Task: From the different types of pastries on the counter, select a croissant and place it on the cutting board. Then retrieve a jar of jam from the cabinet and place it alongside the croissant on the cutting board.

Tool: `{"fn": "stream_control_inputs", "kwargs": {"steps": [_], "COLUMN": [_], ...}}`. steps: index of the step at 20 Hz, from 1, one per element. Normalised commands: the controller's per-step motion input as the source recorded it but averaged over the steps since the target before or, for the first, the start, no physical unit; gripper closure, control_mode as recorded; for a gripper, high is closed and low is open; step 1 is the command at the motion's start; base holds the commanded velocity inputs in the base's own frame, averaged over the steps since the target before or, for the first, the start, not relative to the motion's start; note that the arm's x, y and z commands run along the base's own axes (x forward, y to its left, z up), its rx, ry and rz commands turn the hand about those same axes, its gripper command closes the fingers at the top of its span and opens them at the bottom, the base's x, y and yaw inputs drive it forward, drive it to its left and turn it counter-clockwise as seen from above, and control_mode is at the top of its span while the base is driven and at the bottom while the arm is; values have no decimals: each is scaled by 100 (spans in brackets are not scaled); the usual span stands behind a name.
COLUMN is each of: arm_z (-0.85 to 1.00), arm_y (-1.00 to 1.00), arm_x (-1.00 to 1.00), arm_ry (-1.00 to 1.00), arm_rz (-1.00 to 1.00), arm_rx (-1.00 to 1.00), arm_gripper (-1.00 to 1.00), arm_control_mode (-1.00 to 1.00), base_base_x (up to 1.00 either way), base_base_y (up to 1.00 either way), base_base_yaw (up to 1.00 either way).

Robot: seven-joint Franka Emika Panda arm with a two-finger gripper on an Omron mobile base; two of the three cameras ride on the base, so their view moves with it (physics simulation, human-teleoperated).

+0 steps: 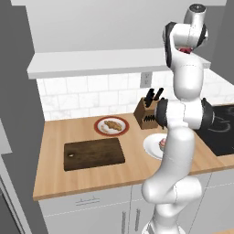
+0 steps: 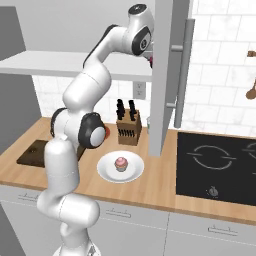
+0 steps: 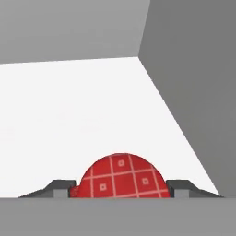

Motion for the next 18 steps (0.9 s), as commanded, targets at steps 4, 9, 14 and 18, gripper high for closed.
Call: {"fn": "stream_control_inputs", "kwargs": {"steps": [4,9,14,18], "arm_z": [12,-1,-52,-55], "arm_y": [-17,-22,66,100], "arm_x": [0,-92,-100,-100], "arm_ry": [2,2,-1,-4], "arm_rz": [0,-4,-18,-26], "arm_rx": [18,46,14,0], "arm_gripper": [100,100,100,100], "arm_control_mode": [-100,-100,-100,-100], "base_base_x": [0,0,0,0], "base_base_y": [0,0,0,0], "base_base_yaw": [0,0,0,0]}}
